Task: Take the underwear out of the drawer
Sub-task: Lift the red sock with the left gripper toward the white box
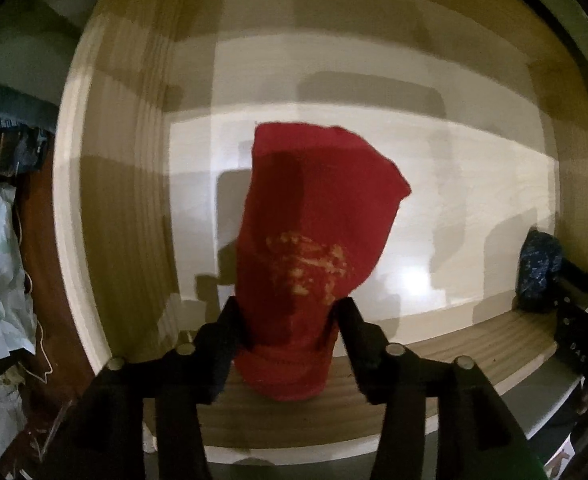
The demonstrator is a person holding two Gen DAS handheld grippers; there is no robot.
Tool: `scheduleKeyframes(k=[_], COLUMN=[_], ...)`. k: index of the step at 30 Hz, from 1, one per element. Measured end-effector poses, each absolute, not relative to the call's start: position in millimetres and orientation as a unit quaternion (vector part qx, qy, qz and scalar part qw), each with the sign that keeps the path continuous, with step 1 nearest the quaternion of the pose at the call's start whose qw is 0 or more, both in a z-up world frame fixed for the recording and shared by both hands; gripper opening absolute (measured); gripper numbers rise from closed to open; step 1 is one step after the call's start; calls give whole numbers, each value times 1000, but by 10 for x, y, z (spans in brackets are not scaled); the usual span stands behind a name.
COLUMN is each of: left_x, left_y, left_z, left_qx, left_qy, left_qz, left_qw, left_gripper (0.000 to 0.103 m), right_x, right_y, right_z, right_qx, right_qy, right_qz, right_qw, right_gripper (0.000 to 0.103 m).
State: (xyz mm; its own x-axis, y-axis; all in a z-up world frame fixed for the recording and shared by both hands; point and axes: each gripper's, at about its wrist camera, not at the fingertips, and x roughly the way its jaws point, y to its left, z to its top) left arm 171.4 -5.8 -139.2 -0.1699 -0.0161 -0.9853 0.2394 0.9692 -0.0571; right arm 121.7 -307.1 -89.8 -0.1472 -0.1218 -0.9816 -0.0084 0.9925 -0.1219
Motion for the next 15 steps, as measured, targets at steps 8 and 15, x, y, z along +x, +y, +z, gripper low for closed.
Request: scheduleKeyframes(k=[8,15], left_x=[1744,1777], left_y=[-37,-169], left_z=[-1223,-1474], left_qx=[81,82], left_qy=[735,752], left_qz=[-103,-94], left_qw=[665,647], left_gripper=[57,57], right_x=[1215,1213], right_y=[-3071,-3075], right_z=[-907,-914], right_qx=[-42,-42], right_qy=[756,756], right_qz=[-44,-44], right_qw=[652,652], right_gripper=[39,39])
